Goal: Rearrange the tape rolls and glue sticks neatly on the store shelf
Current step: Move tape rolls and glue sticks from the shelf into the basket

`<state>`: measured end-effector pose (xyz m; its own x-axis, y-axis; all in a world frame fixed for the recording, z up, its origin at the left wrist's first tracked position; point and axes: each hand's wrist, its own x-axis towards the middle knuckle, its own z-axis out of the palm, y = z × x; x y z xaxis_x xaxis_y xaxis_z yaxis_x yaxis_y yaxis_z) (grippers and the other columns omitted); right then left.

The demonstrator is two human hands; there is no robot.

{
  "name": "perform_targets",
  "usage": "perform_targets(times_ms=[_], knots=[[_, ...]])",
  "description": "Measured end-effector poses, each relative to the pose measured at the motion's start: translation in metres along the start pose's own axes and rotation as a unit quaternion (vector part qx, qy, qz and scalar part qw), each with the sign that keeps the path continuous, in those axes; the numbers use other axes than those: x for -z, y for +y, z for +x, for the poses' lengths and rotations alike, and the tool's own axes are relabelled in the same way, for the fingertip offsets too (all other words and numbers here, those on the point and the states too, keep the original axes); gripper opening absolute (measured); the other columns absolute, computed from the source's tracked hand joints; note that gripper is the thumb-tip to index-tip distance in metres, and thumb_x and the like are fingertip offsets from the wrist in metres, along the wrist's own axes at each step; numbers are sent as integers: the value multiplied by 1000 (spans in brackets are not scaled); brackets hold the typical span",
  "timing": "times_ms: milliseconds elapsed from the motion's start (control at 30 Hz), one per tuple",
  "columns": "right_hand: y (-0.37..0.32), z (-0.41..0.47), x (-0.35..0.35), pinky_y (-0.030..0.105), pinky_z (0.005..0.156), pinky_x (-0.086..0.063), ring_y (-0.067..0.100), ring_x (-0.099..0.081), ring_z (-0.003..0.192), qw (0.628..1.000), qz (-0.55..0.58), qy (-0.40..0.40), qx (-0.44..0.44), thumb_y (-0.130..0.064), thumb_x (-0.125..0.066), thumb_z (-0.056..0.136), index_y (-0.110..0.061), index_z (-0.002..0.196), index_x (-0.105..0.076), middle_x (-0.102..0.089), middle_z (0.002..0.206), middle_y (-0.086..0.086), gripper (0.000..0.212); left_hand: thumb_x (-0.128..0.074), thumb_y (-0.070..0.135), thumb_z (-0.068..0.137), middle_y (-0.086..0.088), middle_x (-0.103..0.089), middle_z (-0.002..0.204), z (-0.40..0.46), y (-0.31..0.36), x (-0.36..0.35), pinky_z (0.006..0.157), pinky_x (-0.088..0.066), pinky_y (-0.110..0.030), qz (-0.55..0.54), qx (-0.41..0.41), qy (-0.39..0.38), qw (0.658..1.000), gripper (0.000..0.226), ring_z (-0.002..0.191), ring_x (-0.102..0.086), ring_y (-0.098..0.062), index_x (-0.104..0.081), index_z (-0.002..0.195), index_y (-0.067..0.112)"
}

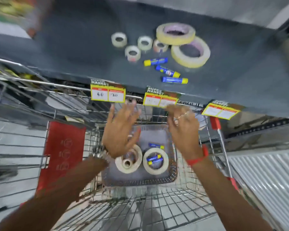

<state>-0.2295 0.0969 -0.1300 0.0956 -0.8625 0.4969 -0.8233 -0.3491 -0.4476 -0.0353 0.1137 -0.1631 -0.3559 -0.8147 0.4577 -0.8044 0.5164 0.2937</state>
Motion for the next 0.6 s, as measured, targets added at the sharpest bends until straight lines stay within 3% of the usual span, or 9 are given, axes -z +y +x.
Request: perform_targets(times_ms=[67,133,267,333,433,600], knots=[[-1,40,17,30,73,-36,22,-50,85,998,-41,37,-20,-5,-50,80,-4,93,-68,-70,90,16,22,-34,36,93,2,-13,156,49,0,21,117,7,-36,3,37,37,999,49,144,-2,-9,-31,137,14],[4,72,22,35,75,-37,35,-55,91,997,-60,-8,-57,-2,-55,80,-5,97,-66,-67,97,19,20,-39,30,92,-10,-31,151,96,-3,32,117,0,-40,1,75,21,997,51,142,-20,-21,-34,138,12],[14,103,18,43,84,-45,39,-51,105,984,-109,-126,-64,-5,-61,81,-2,102,-64,-60,107,21,22,-44,16,93,-13,-31,150,163,-10,30,118,-13,-42,-20,120,-75,990,50,139,-27,-26,-30,140,7],[14,105,15,46,81,-46,41,-51,105,975,-140,-166,-57,-7,-61,83,-1,102,-62,-58,108,22,20,-44,12,92,-10,-37,147,176,-10,21,118,-10,-46,29,119,-103,987,50,137,-33,-23,-31,140,10],[11,98,15,46,81,-45,41,-51,106,969,-172,-174,-48,-9,-59,86,-2,104,-60,-58,109,21,20,-43,6,89,-9,-46,140,175,-8,7,116,-1,-51,64,128,-105,984,49,131,-41,-24,-36,137,12],[11,95,13,46,84,-45,41,-48,109,971,-161,-169,-50,-8,-56,87,1,105,-62,-56,111,23,21,-43,11,92,-12,-56,131,169,-11,-5,116,-7,-46,80,120,-119,982,38,123,-49,-27,-45,130,10]])
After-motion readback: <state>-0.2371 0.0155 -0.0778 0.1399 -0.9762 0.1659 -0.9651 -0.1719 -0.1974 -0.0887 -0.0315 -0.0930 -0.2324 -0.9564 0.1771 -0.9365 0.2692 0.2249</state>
